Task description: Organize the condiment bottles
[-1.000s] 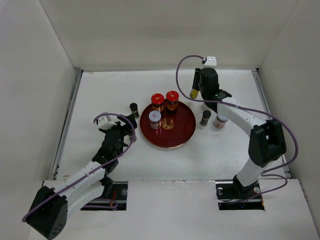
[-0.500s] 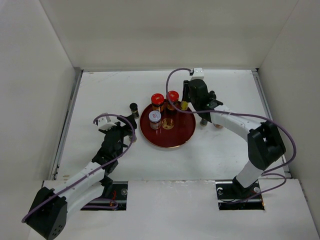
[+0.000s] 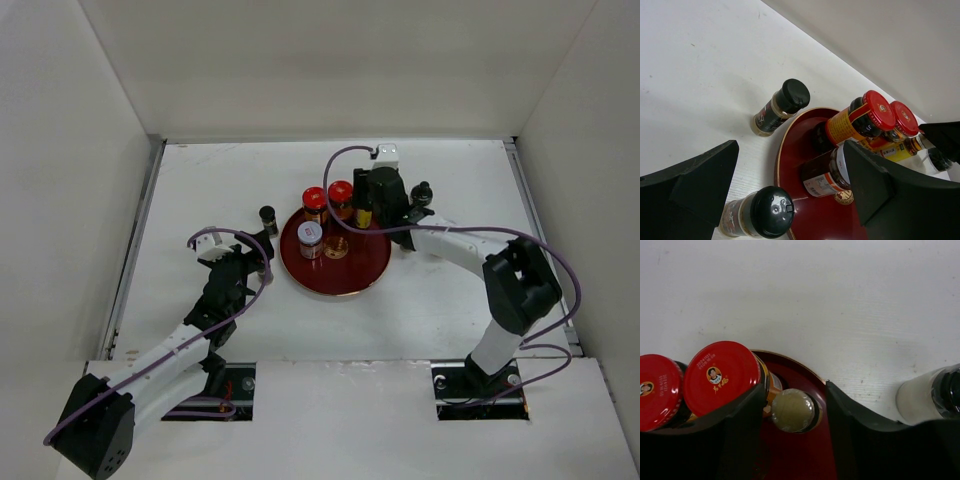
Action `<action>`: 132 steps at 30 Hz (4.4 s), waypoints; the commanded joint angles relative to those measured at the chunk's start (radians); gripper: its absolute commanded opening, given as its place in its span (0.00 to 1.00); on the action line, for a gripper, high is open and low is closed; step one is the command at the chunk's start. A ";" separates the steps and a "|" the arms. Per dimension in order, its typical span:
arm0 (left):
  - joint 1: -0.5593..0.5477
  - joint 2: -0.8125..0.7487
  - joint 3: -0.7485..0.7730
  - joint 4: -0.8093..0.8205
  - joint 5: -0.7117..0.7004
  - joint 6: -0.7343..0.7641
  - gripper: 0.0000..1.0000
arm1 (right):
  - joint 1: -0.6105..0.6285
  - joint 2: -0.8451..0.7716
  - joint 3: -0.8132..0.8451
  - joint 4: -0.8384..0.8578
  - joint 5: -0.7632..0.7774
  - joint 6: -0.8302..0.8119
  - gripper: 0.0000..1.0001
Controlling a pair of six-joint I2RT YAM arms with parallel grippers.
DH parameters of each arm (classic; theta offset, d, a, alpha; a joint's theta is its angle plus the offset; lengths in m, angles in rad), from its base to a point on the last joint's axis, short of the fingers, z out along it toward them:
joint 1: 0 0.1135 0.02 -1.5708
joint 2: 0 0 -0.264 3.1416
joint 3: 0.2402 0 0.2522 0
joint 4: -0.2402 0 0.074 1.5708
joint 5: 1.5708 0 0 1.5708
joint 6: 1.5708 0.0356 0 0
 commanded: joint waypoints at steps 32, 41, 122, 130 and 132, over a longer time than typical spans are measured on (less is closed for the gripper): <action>0.002 -0.012 -0.005 0.050 0.008 -0.011 0.86 | -0.263 -0.080 -0.070 -0.082 0.091 0.053 0.96; 0.002 0.002 -0.003 0.056 0.008 -0.011 0.86 | -0.278 0.018 -0.022 -0.024 0.071 0.053 0.70; 0.059 0.637 0.742 -0.542 0.050 0.248 0.60 | 0.164 -0.480 -0.608 0.404 0.008 0.176 0.63; 0.054 0.743 0.812 -0.551 -0.019 0.303 0.55 | 0.167 -0.474 -0.608 0.414 -0.001 0.178 0.62; 0.054 0.755 0.815 -0.551 -0.023 0.308 0.51 | 0.164 -0.476 -0.611 0.417 -0.006 0.179 0.62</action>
